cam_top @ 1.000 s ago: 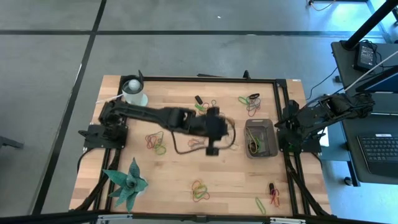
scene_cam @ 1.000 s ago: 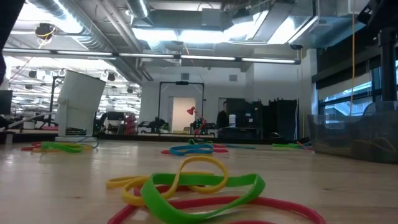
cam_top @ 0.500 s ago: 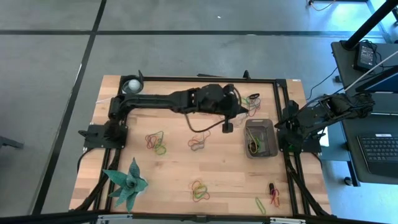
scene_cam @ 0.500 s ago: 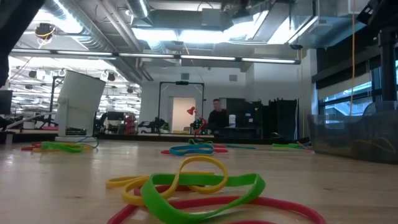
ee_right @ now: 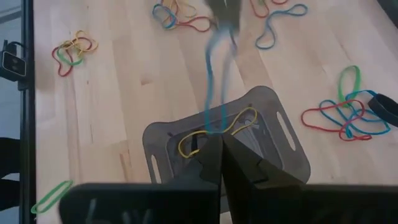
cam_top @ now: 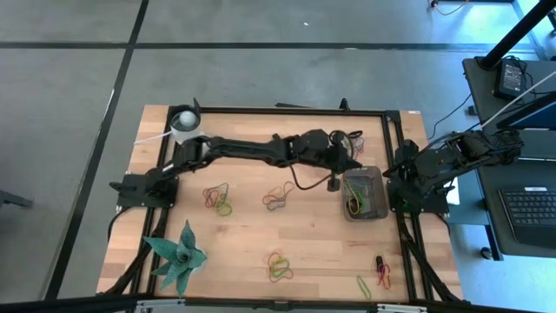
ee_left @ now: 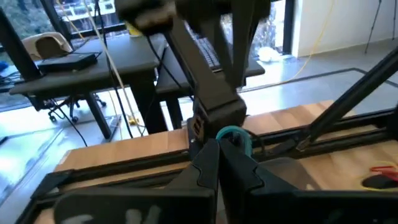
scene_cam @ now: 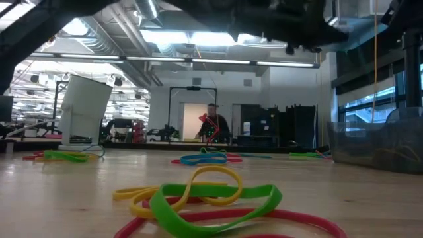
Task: Pick and place rubber bands into bin
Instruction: Put the blue rubber band into the black bin, then put the green rubber band into the black bin
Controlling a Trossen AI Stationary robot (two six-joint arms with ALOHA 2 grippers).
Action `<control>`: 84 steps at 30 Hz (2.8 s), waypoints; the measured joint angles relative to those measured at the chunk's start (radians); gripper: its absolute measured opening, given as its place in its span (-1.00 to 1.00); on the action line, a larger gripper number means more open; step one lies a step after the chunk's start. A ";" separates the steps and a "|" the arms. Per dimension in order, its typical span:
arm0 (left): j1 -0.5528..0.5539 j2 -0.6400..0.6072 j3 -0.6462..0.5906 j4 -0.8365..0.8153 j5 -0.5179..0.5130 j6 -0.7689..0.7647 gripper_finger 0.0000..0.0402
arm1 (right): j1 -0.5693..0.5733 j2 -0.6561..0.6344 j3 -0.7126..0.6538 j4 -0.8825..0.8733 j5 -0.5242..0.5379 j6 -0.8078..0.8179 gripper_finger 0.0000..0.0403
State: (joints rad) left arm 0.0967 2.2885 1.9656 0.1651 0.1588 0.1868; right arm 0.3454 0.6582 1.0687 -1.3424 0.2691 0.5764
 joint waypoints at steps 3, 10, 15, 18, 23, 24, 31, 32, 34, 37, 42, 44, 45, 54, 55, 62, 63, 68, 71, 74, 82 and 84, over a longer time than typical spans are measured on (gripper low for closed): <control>-0.005 0.038 -0.001 0.026 0.021 -0.023 -0.99 | 0.000 0.000 0.000 0.002 0.000 0.023 -0.94; -0.033 0.133 -0.001 0.118 0.049 -0.043 -0.99 | 0.000 0.000 0.000 0.007 0.000 0.025 -0.94; -0.051 0.192 -0.001 0.124 0.046 -0.043 -0.99 | 0.000 0.000 0.000 0.008 0.001 0.026 -0.94; -0.056 0.204 -0.003 0.140 0.045 -0.045 -0.99 | 0.000 0.000 0.000 0.008 0.001 0.045 -0.94; -0.053 0.195 0.014 0.312 0.046 -0.045 -0.99 | 0.000 0.000 0.000 0.007 0.002 0.049 -0.94; -0.050 0.195 0.034 0.326 0.045 -0.044 -0.99 | 0.000 0.000 0.000 0.007 0.003 0.049 -0.94; -0.034 0.188 0.182 0.210 0.035 0.002 -0.99 | 0.000 0.000 0.000 0.007 0.003 0.051 -0.94; -0.033 0.188 0.186 0.192 0.035 0.013 -0.99 | 0.000 0.000 0.000 0.007 0.002 0.051 -0.94; -0.030 0.188 0.188 0.157 0.036 0.016 -0.99 | 0.000 0.000 0.000 0.007 0.002 0.051 -0.94; -0.030 0.188 0.188 0.076 0.035 0.002 -0.99 | 0.000 0.000 0.000 0.007 0.002 0.051 -0.94; -0.042 0.229 0.189 0.025 0.017 0.007 -0.99 | 0.000 0.000 0.000 0.007 0.002 0.051 -0.94; -0.050 0.246 0.188 0.018 0.018 0.003 -0.99 | 0.000 0.000 0.000 0.007 0.002 0.051 -0.94; -0.054 0.254 0.188 0.009 0.018 -0.007 -0.99 | 0.000 0.000 0.000 0.007 0.001 0.051 -0.94; -0.076 0.301 0.187 0.000 0.016 -0.044 -0.97 | 0.000 0.000 0.001 0.016 0.001 0.052 -0.94; -0.076 0.301 0.188 -0.015 0.016 -0.043 -0.96 | 0.000 0.000 0.001 0.016 0.001 0.052 -0.94; -0.076 0.301 0.188 -0.142 -0.013 -0.069 -0.73 | 0.000 0.000 0.001 0.016 0.001 0.052 -0.94; -0.076 0.301 0.188 -0.154 -0.026 -0.089 -0.69 | 0.000 0.000 0.001 0.016 0.001 0.052 -0.94; -0.074 0.301 0.188 -0.158 -0.034 -0.139 -0.49 | 0.000 0.000 0.001 0.016 0.001 0.052 -0.94; -0.074 0.295 0.188 -0.166 -0.034 -0.140 -0.40 | 0.000 0.000 0.001 0.016 0.001 0.052 -0.94; -0.075 0.279 0.196 -0.174 -0.034 -0.140 -0.34 | 0.000 0.000 0.001 0.017 0.001 0.052 -0.94; -0.077 0.263 0.352 -0.268 -0.034 -0.140 -0.38 | 0.000 0.000 0.001 0.018 0.001 0.074 -0.94; -0.081 0.251 0.392 -0.379 -0.038 -0.129 -0.46 | 0.000 0.000 0.001 0.018 0.001 0.096 -0.94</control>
State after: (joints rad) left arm 0.0158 2.5400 2.3573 -0.2143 0.1210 0.0573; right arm 0.3456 0.6584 1.0695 -1.3243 0.2699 0.6721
